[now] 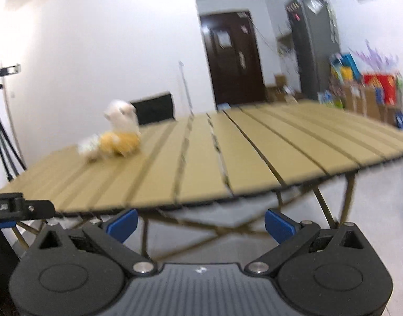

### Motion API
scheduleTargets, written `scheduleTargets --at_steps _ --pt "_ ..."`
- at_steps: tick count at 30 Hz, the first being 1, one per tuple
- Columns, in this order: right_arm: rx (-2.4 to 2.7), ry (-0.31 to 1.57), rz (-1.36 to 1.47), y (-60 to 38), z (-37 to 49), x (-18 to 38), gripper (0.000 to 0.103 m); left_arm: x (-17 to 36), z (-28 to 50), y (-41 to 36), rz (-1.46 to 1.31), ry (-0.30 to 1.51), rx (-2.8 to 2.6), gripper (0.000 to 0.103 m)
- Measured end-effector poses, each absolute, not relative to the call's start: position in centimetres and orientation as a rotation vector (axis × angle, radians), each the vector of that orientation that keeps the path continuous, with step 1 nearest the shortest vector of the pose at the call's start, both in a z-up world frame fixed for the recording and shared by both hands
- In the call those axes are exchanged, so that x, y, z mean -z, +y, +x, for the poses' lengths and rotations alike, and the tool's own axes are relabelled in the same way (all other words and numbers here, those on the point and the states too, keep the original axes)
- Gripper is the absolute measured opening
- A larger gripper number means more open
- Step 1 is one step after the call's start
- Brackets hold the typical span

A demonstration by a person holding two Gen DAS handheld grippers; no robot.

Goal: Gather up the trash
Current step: 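Raise both tools from the bin and turn toward the wooden table, then close left gripper on clear plastic bag while right gripper closes on plush alpaca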

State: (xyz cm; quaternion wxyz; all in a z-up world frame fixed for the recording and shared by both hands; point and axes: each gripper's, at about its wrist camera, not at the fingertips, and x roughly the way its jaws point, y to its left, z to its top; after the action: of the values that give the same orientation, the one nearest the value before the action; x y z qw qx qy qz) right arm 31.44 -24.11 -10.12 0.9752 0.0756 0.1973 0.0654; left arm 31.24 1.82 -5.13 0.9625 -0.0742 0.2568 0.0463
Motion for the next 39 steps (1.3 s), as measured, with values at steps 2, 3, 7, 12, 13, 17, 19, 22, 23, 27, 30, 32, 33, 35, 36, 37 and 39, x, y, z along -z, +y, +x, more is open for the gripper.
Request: scheduleTargets --at_steps 2,3,7,12,13,17,19,22,23,27,30,32,33,35,36,37,39 --pt "-0.159 0.366 0.117 -22.9 32.8 9.1 0.103 4.6 32.1 3.2 -0.162 0.502 -0.12 0.103" --pt "-0.168 0.351 0.096 -22.1 33.6 8.6 0.103 4.2 32.7 3.9 -0.156 0.491 -0.139 0.103" --pt "-0.203 0.319 0.029 -18.7 37.8 6.7 0.103 2.8 35.5 6.3 -0.138 0.468 -0.178 0.103" --pt "-0.239 0.342 0.015 -13.7 45.2 4.6 0.103 2.0 39.5 8.6 -0.106 0.459 -0.214 0.103" --pt "-0.244 0.35 0.01 -12.7 46.6 4.4 0.103 1.9 40.4 9.1 -0.099 0.458 -0.217 0.103" --pt "-0.227 0.386 -0.043 -9.0 51.9 4.1 0.101 2.0 43.6 10.7 -0.102 0.451 -0.21 0.103" --pt "-0.199 0.42 -0.045 -7.9 54.3 4.3 0.1 2.1 44.9 11.0 -0.087 0.45 -0.206 0.103" --pt "-0.177 0.478 0.009 -7.5 57.4 4.5 0.093 2.4 46.9 10.7 -0.04 0.44 -0.195 0.103" --pt "-0.171 0.489 0.026 -7.5 58.0 4.6 0.091 2.5 47.6 10.6 -0.029 0.441 -0.186 0.103" --pt "-0.151 0.52 0.078 -7.8 60.0 5.0 0.081 3.2 50.2 9.8 -0.04 0.467 -0.145 0.103" --pt "-0.187 0.538 0.133 -8.5 60.3 5.2 0.063 3.7 52.0 9.5 -0.099 0.5 -0.096 0.103" --pt "-0.2 0.537 0.131 -8.7 60.1 5.1 0.05 4.0 53.0 9.3 -0.119 0.516 -0.083 0.103" --pt "-0.203 0.537 0.128 -8.7 60.1 5.0 0.05 4.2 53.7 9.2 -0.124 0.527 -0.081 0.103" --pt "-0.211 0.533 0.126 -8.9 60.0 4.9 0.047 4.5 54.7 9.1 -0.133 0.544 -0.084 0.103" --pt "-0.209 0.528 0.129 -9.1 59.9 4.8 0.047 4.7 55.3 9.0 -0.14 0.555 -0.082 0.103" --pt "-0.212 0.524 0.131 -9.4 59.8 4.8 0.047 4.9 55.7 9.0 -0.146 0.562 -0.077 0.103" --pt "-0.21 0.524 0.134 -10.0 59.7 4.8 0.047 5.2 56.5 8.8 -0.14 0.572 -0.079 0.102"
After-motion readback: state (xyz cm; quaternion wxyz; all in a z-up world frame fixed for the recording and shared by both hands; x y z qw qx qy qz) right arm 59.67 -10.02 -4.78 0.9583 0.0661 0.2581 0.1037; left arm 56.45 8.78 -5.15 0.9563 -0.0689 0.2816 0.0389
